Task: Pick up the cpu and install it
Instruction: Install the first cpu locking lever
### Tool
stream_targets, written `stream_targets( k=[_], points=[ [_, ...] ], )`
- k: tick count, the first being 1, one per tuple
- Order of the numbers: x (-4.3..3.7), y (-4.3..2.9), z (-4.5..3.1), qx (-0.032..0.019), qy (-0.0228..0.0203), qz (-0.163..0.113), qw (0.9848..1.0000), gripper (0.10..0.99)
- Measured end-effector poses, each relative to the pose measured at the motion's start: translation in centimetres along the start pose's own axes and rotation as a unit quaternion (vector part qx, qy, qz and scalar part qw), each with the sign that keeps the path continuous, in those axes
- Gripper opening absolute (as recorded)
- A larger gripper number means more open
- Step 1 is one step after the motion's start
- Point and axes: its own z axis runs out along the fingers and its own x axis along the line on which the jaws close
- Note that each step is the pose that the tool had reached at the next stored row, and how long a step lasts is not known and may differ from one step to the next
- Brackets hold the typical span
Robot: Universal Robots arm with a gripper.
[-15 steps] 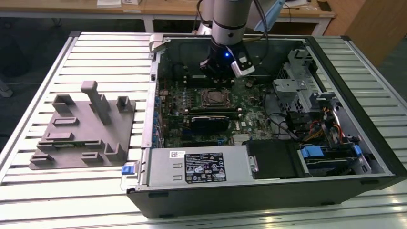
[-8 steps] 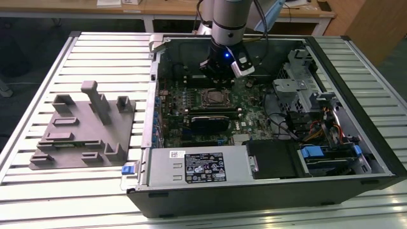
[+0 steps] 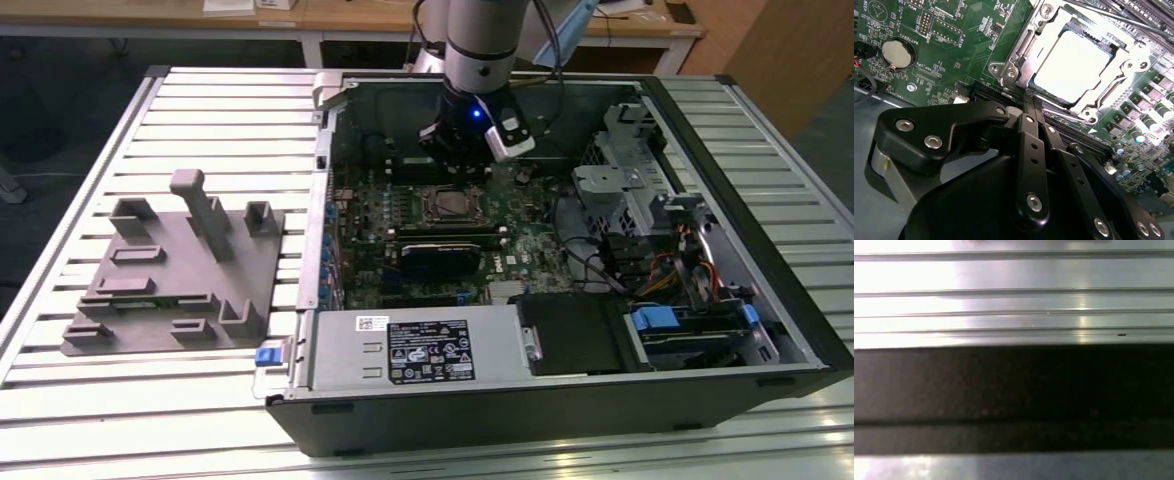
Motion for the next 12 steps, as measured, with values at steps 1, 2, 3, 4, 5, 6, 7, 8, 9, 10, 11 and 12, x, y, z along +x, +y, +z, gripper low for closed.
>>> stream_targets(
  k=[1,2,3,4,5,6,7,8,9,10,11,12],
  points=[
    [0.00,0.00,0.00,0.0000,0.0000,0.000,1.0000,0.106],
    [0.00,0.00,-0.01,0.0002,0.0000,0.000,1.0000,0.106],
    [0.00,0.00,-0.01,0.0010,0.0000,0.000,1.0000,0.106],
    [0.00,0.00,-0.01,0.0024,0.0000,0.000,1.0000,0.106],
    [0.00,0.00,0.00,0.0039,-0.0001,0.000,1.0000,0.106],
    [0.00,0.00,0.02,0.0055,-0.0001,0.000,1.0000,0.106],
    [0.00,0.00,0.04,0.0070,-0.0002,0.000,1.0000,0.106],
    [0.00,-0.01,0.06,0.0081,-0.0002,0.000,1.0000,0.106],
    [0.00,-0.01,0.08,0.0089,-0.0003,0.000,1.0000,0.106],
    [0.00,-0.01,0.09,0.0096,-0.0003,0.000,1.0000,0.106],
    [0.00,-0.01,0.11,0.0104,-0.0003,0.000,0.9999,0.106],
    [0.01,-0.02,0.12,0.0110,-0.0003,0.000,0.9999,0.106]
  ],
)
